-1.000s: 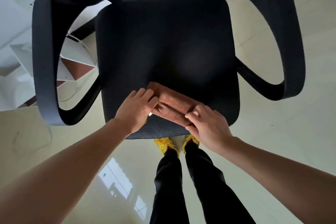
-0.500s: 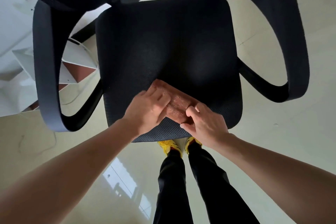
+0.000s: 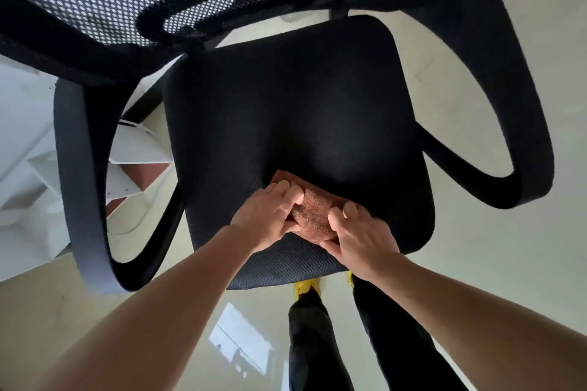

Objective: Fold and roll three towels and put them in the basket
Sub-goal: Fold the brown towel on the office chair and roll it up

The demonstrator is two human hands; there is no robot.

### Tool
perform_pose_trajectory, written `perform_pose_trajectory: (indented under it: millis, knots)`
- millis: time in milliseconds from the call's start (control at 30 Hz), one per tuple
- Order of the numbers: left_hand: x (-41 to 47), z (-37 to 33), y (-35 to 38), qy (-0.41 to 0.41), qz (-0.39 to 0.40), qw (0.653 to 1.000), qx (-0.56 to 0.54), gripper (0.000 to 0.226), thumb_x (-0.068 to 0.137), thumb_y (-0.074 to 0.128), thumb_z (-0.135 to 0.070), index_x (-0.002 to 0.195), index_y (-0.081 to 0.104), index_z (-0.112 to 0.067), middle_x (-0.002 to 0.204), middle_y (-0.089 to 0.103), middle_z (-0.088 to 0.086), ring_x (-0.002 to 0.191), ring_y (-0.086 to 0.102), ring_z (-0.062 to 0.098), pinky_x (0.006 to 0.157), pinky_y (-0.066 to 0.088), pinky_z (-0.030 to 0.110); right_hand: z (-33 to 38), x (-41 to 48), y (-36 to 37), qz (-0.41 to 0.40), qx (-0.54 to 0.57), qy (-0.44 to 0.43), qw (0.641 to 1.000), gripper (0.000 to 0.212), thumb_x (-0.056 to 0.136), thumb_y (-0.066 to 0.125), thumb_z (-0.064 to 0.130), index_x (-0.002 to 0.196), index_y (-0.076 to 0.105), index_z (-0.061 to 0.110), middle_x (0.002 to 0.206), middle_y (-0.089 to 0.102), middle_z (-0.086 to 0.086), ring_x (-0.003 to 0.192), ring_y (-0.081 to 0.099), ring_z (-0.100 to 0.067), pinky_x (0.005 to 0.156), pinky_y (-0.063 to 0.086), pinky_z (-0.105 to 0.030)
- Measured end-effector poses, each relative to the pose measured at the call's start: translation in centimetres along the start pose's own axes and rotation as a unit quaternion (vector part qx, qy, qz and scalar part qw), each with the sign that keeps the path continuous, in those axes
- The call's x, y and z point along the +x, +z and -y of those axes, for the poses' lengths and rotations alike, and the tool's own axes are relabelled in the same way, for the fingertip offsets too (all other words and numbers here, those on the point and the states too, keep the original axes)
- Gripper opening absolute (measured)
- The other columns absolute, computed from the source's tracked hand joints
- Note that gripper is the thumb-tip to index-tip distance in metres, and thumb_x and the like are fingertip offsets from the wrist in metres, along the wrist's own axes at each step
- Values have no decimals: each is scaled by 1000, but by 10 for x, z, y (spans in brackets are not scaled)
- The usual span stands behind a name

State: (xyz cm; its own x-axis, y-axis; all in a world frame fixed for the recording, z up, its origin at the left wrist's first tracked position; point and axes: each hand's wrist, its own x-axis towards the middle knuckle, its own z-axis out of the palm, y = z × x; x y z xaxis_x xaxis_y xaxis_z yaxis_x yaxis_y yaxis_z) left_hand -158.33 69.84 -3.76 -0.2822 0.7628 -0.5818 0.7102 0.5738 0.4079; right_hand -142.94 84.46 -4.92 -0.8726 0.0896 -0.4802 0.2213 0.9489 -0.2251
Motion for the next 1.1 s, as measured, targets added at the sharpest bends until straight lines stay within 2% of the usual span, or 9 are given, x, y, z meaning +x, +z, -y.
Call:
perform_pose_trajectory:
  millis: [133, 233, 300, 367, 433, 633, 800, 933, 1100]
  knots:
    - [-4, -3, -29, -21, 15, 1000, -11, 43, 83, 66, -45, 114, 50, -21, 110, 51, -4, 93, 54, 17, 77, 41, 29, 4, -5, -28, 85, 125, 47, 987, 48, 83, 47, 70, 102, 46, 26, 101, 51, 3, 88, 56, -16, 71, 49, -32]
    - [-11, 1, -45, -5, -68, 996, 56, 47, 81, 64, -51, 117, 57, -20, 114, 48, -1, 105, 49, 19, 88, 40, 31, 2, -9, -46, 44, 161, 97, 981, 45, 83, 48, 69, 101, 52, 28, 100, 54, 7, 89, 60, -14, 73, 49, -32]
    - [-9, 5, -49, 13, -77, 990, 118, 67, 79, 65, -55, 135, 46, -24, 136, 41, 2, 125, 39, 21, 102, 34, 35, 0, -11, -46, -19, 112, 110, 987, 51, 80, 57, 64, 116, 52, 28, 109, 54, 5, 102, 56, -16, 76, 49, -33]
    - [-3, 4, -47, 31, -18, 987, 155, 90, 75, 67, -59, 148, 26, -27, 155, 24, 3, 143, 20, 23, 112, 25, 40, 5, -12, -40, -6, 98, 112, 989, 67, 78, 61, 63, 133, 44, 27, 125, 51, 2, 115, 50, -19, 88, 47, -38]
    - [4, 2, -38, 50, 29, 981, 187, 99, 73, 70, -58, 151, 18, -27, 155, 26, 0, 145, 18, 22, 115, 22, 41, 16, -12, -27, 26, 87, 109, 990, 76, 78, 60, 64, 140, 38, 25, 127, 54, 0, 116, 53, -22, 92, 44, -41]
    - [-14, -11, -22, 70, 28, 973, 216, 54, 77, 69, -50, 122, 53, -24, 112, 56, -4, 108, 52, 19, 98, 36, 35, 37, -31, -13, 47, 149, 156, 975, 52, 80, 64, 53, 121, 51, 24, 109, 57, -1, 103, 56, -22, 85, 47, -37]
    - [-57, -44, -33, 29, 49, 995, 76, 30, 76, 70, -34, 100, 53, -25, 97, 60, -6, 91, 58, 18, 75, 40, 30, 25, -85, -47, 26, 238, 160, 958, 32, 81, 65, 35, 109, 52, 27, 101, 60, 6, 91, 61, -18, 73, 44, -29]
    - [-83, -98, -60, -16, 60, 996, -60, 30, 67, 72, -32, 88, 52, -30, 80, 63, -9, 75, 60, 13, 65, 50, 32, -5, -151, -90, 19, 295, 206, 933, 33, 76, 68, 35, 105, 52, 32, 93, 66, 8, 84, 63, -16, 76, 51, -32]
    - [-90, -204, -99, 54, 72, 994, -57, 31, 66, 70, -31, 89, 51, -30, 79, 64, -9, 73, 62, 12, 72, 55, 37, -48, -245, -137, -48, 305, 258, 916, 39, 75, 68, 31, 111, 54, 30, 104, 60, 7, 94, 58, -16, 85, 47, -31]
